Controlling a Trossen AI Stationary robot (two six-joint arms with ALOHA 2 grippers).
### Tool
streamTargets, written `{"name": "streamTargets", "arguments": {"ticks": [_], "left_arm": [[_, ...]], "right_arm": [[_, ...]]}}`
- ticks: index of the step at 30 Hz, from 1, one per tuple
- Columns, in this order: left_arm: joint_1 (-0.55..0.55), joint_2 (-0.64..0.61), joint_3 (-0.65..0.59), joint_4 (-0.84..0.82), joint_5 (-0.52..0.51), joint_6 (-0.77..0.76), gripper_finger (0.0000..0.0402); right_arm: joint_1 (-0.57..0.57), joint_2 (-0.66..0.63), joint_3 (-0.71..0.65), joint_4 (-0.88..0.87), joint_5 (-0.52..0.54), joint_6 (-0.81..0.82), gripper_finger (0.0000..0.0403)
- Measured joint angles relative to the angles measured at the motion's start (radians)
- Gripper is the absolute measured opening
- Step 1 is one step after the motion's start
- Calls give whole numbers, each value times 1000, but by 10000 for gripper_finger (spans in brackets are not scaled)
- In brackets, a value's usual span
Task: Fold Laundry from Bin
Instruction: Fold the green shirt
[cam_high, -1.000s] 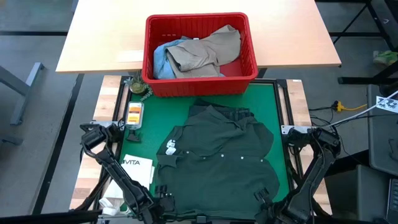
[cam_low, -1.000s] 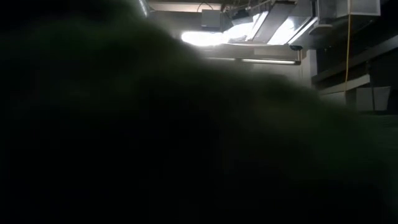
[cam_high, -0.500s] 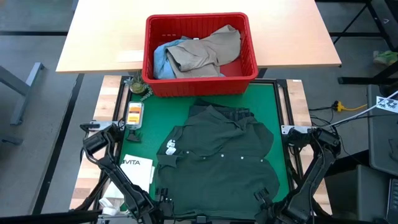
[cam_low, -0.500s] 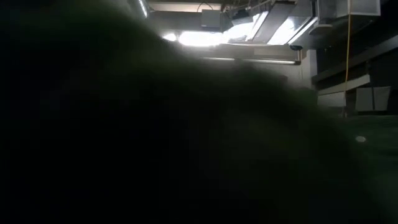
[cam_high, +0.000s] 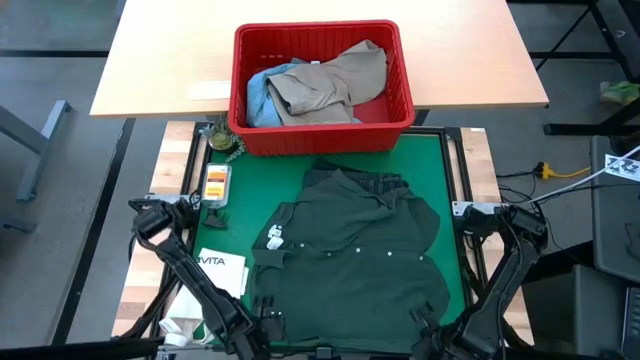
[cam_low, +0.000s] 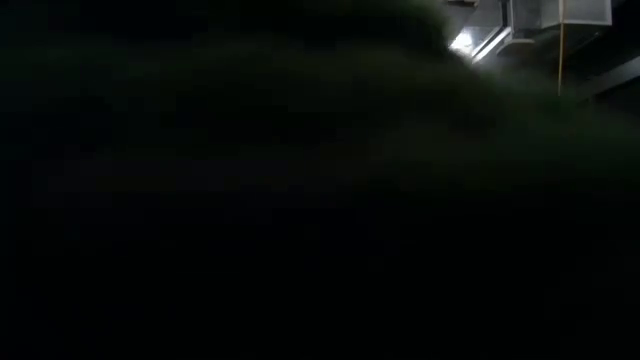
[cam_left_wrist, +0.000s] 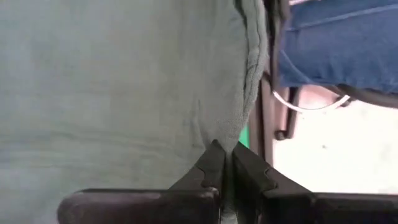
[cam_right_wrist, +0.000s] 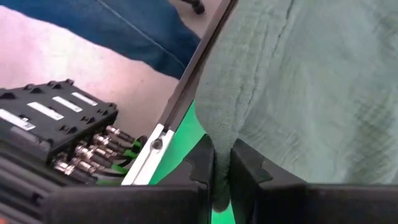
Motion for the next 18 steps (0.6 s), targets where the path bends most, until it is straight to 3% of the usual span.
{"name": "streamTargets", "arguments": {"ticks": [4,10,13,18], "left_arm": [[24,-24,98,-187,-67,25,5],[55,-28,229,-476,-245,32,5],[79,-28,240,-540,-351,25,3],[145,-28,236,-597,-426,13,2]], "right_arm": [[1,0,43,-88,-2,3,32],[-1,0,117,-376,53,11,32],[-8,0,117,-515,53,29,32],[-21,-26,61,-509,80,77,32]]}}
